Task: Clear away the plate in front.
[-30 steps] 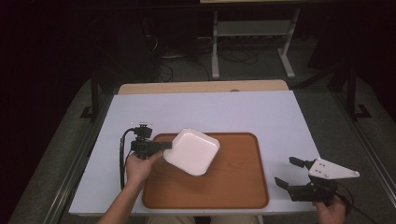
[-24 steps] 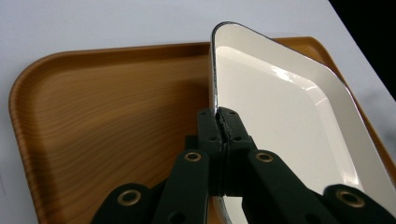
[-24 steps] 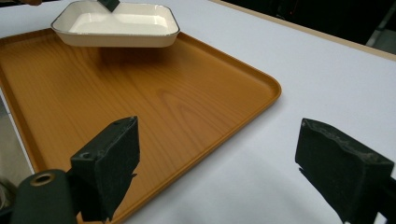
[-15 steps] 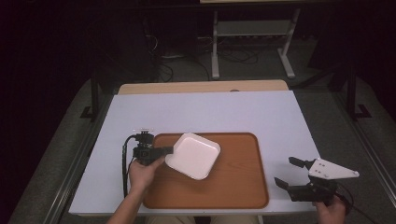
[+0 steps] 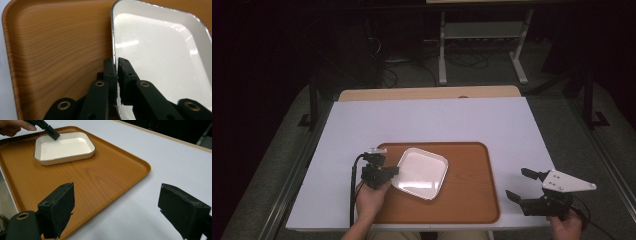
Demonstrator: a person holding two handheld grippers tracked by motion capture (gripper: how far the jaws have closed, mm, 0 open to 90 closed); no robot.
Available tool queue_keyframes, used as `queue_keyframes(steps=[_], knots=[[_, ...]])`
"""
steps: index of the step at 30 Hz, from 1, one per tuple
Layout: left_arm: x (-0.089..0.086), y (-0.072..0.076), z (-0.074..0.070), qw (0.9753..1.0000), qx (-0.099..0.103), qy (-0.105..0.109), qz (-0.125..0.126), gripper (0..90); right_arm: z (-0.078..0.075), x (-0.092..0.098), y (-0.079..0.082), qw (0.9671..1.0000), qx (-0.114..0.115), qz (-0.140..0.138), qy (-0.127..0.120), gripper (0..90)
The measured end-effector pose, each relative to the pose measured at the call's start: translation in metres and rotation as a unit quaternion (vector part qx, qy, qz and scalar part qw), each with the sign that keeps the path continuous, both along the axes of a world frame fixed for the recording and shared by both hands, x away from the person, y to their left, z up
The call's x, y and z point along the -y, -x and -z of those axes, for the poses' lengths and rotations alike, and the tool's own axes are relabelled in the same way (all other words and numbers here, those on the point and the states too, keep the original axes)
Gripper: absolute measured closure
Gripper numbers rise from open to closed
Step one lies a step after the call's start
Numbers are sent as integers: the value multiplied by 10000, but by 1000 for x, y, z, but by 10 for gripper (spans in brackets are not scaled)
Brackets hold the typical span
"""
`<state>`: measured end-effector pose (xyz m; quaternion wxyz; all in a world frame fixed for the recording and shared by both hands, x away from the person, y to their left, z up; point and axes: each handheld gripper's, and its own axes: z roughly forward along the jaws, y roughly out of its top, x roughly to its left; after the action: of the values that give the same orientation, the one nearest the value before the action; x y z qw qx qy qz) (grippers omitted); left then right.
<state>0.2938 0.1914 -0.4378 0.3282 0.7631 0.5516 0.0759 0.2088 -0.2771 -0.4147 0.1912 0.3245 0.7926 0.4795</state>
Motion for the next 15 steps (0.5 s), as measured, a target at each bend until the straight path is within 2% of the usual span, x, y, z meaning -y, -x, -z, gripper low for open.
queue_keyframes(steps=[5,8,13,15], knots=[[2,9,-1,9997,95,-239,23,766,0,-1,0,10000,5,-1,40,130],[2,14,-1,9996,106,-255,50,736,0,-1,0,10000,8,1,49,130],[0,22,-1,9999,81,-132,-9,670,0,-1,0,10000,7,21,34,130],[-1,26,-1,10000,58,-14,-69,632,0,-1,0,10000,11,23,38,131]])
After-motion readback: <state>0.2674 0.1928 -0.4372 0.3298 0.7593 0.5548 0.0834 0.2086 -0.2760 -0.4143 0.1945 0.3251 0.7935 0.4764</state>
